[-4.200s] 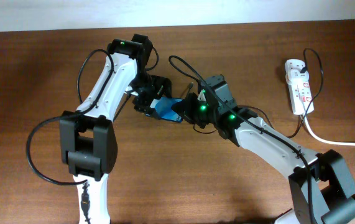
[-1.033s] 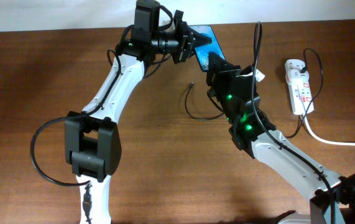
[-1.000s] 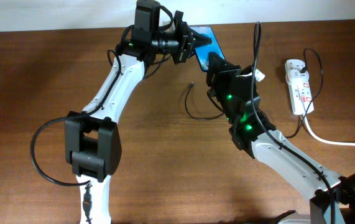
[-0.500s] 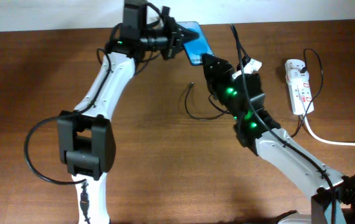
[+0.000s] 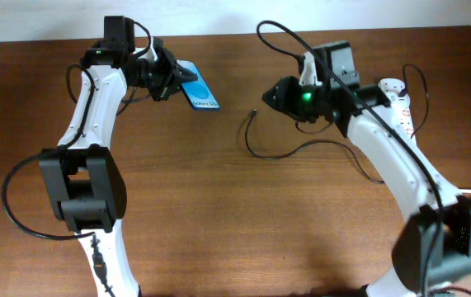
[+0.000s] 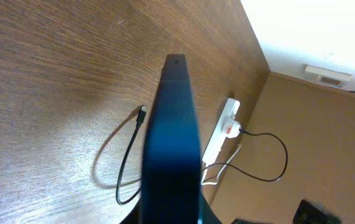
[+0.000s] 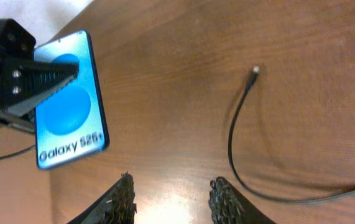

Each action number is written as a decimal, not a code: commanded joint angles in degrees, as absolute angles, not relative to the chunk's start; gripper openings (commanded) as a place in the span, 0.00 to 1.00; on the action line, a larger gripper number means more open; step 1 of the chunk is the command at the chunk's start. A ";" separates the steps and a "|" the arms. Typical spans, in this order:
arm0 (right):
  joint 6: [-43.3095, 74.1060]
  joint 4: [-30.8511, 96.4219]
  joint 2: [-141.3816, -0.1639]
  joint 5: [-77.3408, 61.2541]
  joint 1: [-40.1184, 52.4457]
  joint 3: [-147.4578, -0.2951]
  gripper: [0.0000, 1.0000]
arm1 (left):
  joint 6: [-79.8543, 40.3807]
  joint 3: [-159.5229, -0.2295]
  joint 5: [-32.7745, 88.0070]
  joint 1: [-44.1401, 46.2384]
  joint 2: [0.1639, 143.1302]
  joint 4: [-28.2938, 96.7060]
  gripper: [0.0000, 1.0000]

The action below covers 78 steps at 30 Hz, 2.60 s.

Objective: Plug charger to phone and switch on socket
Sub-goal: 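Release the phone from the right gripper and reach toward the cable end, then grasp the black cable's connector with the right gripper and lift it, then align the connector under the phone's bottom port and push it upward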

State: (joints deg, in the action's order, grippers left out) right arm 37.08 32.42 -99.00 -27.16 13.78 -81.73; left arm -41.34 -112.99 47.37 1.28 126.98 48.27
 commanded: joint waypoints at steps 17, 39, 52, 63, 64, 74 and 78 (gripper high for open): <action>35.99 19.70 -125.32 -28.03 15.46 -86.04 0.26 | -41.54 -113.45 48.62 0.19 126.63 49.84 0.00; 17.41 12.75 -123.57 -61.93 7.42 -86.21 0.04 | -36.25 -113.45 55.53 0.21 126.63 50.65 0.00; 0.30 48.97 -80.07 -61.25 -3.07 -71.05 0.04 | -15.09 -113.45 79.35 1.15 126.63 48.45 0.00; 47.18 -2.94 -82.28 -50.06 21.15 -58.76 0.04 | -55.09 -113.45 79.07 3.88 126.63 17.23 0.00; 48.75 -5.37 -83.94 -50.13 22.31 -58.76 0.04 | -58.15 -113.45 79.11 3.88 126.63 13.76 0.00; 57.45 -18.15 -90.39 -45.60 23.40 -58.76 0.04 | -63.35 -113.45 80.86 4.03 126.63 6.87 0.00; 57.32 -20.49 -90.39 -45.01 22.94 -58.76 0.04 | -61.19 -113.45 81.93 5.28 126.63 6.90 0.00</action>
State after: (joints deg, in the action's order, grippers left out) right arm 57.25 -20.01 -90.17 -46.09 23.33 -58.43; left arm -62.59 -112.44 79.53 4.29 127.02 7.42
